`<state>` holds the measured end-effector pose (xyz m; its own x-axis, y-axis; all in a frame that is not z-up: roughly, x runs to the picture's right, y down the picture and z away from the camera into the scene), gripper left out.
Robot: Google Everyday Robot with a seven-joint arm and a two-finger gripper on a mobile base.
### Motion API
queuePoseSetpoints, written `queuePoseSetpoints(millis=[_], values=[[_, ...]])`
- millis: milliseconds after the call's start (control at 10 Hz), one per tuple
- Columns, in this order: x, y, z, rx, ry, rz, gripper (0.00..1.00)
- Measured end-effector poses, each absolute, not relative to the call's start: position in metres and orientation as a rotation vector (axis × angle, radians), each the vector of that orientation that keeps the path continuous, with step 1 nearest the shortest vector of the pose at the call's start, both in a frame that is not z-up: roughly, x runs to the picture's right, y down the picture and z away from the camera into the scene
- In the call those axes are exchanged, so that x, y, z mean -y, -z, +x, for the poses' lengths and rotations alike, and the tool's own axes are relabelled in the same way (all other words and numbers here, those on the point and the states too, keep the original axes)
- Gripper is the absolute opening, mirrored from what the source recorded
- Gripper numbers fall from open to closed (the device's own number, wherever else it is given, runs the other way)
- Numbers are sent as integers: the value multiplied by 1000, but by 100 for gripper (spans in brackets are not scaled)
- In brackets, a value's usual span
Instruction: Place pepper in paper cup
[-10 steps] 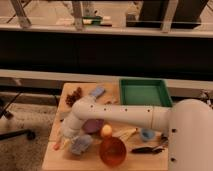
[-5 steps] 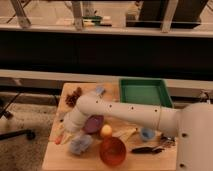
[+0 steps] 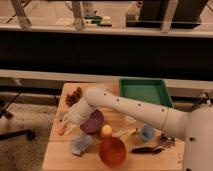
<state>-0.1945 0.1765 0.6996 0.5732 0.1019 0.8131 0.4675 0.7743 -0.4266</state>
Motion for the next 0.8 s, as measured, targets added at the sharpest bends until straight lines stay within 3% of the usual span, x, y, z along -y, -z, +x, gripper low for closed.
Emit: queuePoseSetpoints(millis=[800], values=[[-141,-707,-160,1012,158,-678,0]])
